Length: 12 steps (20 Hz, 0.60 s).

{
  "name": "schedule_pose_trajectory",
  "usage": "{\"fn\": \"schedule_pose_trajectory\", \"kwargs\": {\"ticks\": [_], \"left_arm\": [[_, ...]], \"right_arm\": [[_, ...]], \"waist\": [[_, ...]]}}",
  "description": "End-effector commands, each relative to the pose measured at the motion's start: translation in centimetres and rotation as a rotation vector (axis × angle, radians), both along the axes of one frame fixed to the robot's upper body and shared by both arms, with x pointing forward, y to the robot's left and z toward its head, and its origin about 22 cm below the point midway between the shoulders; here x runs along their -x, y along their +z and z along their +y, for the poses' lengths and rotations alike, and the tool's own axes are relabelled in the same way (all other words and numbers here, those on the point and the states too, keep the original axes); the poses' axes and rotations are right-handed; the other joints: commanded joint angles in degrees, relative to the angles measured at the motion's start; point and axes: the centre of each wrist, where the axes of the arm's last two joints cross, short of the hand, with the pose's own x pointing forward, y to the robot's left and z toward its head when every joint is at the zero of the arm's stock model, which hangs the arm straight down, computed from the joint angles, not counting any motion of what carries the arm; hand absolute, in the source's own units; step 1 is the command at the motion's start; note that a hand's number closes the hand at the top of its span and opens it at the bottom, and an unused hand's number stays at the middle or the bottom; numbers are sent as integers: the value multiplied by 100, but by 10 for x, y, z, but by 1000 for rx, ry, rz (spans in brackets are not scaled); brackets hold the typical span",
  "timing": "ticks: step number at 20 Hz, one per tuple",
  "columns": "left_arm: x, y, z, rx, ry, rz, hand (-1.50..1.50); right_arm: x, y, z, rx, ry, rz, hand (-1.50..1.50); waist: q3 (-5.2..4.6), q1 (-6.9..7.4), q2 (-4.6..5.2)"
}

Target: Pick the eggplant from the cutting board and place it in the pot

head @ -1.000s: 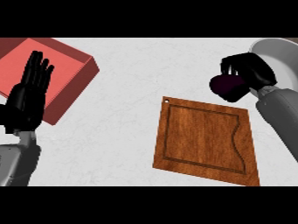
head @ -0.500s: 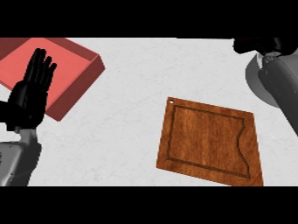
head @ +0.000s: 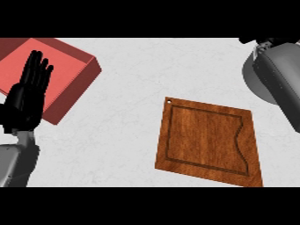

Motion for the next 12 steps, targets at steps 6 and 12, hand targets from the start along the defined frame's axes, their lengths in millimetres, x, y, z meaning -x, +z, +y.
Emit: {"fn": "schedule_pose_trajectory", "kwargs": {"ticks": [6, 12], "left_arm": [[9, -10, 11, 13, 23, -17, 0], [4, 9, 16, -4, 16, -20, 0]], "right_arm": [[36, -29, -57, -63, -199, -19, 150], [84, -48, -124, -75, -178, -50, 150]], "waist": [[16, -109, 19], [21, -44, 48]]}}
